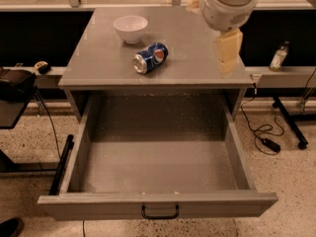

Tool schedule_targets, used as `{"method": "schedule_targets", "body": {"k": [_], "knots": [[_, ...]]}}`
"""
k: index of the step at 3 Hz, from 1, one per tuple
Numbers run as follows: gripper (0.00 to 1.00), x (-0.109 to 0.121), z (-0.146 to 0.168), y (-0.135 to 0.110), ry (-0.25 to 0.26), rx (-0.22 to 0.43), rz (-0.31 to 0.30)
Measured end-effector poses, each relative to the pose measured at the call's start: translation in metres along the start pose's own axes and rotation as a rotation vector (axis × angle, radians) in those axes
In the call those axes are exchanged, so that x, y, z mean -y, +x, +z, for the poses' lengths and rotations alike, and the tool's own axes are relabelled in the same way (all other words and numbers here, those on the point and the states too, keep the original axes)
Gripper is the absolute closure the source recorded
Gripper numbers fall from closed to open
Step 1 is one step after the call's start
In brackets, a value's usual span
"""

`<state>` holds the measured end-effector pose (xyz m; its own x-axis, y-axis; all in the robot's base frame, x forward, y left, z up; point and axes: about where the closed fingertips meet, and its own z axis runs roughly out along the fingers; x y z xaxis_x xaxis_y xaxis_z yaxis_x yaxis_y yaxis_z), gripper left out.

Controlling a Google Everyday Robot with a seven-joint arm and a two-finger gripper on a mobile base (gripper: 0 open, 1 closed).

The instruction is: Place pepsi can into top drawer

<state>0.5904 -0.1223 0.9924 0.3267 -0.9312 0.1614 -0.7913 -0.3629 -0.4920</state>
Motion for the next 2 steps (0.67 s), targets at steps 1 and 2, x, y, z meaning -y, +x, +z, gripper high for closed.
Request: {"method": "schedule_targets", "body": {"k": [1,2], "knots": [[0.00,0.005,0.007,0.002,-0.013,-0.010,-0.026],[0.00,0.035,0.043,0.001,0.003,0.055,-0.101]]}}
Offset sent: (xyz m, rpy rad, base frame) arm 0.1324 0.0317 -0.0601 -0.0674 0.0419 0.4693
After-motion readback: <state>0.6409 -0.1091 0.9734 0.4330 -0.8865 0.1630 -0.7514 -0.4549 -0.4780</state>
